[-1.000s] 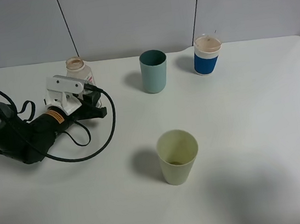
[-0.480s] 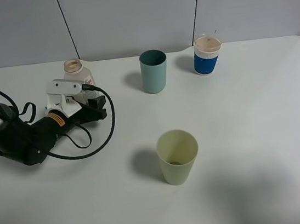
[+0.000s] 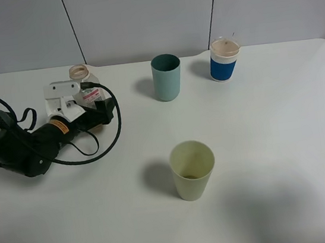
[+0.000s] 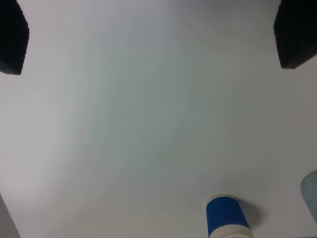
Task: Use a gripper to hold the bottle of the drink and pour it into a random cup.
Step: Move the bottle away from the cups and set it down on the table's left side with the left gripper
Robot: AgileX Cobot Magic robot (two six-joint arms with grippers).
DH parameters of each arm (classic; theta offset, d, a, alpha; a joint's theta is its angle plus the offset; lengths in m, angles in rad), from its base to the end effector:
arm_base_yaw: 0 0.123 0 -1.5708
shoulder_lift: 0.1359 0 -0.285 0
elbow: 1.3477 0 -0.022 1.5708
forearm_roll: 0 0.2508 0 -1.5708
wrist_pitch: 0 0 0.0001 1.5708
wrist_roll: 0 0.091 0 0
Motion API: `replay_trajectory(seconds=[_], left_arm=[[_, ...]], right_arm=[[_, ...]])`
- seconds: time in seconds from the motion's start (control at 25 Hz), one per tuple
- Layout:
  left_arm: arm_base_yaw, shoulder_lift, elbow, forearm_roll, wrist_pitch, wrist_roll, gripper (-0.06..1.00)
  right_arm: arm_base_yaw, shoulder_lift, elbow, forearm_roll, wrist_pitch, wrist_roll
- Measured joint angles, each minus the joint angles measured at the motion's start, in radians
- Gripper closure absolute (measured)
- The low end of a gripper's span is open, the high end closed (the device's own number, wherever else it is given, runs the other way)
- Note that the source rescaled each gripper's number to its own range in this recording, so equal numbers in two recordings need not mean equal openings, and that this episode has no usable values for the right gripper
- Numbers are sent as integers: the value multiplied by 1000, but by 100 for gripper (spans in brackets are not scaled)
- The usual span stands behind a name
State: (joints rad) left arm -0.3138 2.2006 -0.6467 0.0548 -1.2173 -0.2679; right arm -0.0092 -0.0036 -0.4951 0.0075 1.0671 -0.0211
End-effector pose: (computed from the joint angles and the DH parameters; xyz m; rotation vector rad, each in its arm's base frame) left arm 0.3158 -0.1074 0.0587 0.0966 1.8405 -0.4430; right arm -0.0051 0.0006 0.2754 -0.0126 2.0520 -0.0099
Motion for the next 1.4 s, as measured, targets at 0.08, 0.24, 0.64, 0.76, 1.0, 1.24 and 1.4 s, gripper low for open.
replay_trajectory(seconds=[0.08,0.24,0.64,0.76,1.0,1.24,1.4], left_arm=[[0,-13,4,-5,0,0,9],[0,-76,44,-28,0,0,9],[2,-233,145,-95,3,-1,9],[17,-286,146,-95,2,-1,9],[62,-373,147,-98,2,18,8],[69,-480,149,-99,2,19,8],[69,-540,150,-99,2,19,8]], right_arm=[[0,0,0,0,0,0],[0,0,0,0,0,0],[0,0,0,0,0,0],[0,0,0,0,0,0],[0,0,0,0,0,0],[0,0,0,0,0,0],[0,0,0,0,0,0]])
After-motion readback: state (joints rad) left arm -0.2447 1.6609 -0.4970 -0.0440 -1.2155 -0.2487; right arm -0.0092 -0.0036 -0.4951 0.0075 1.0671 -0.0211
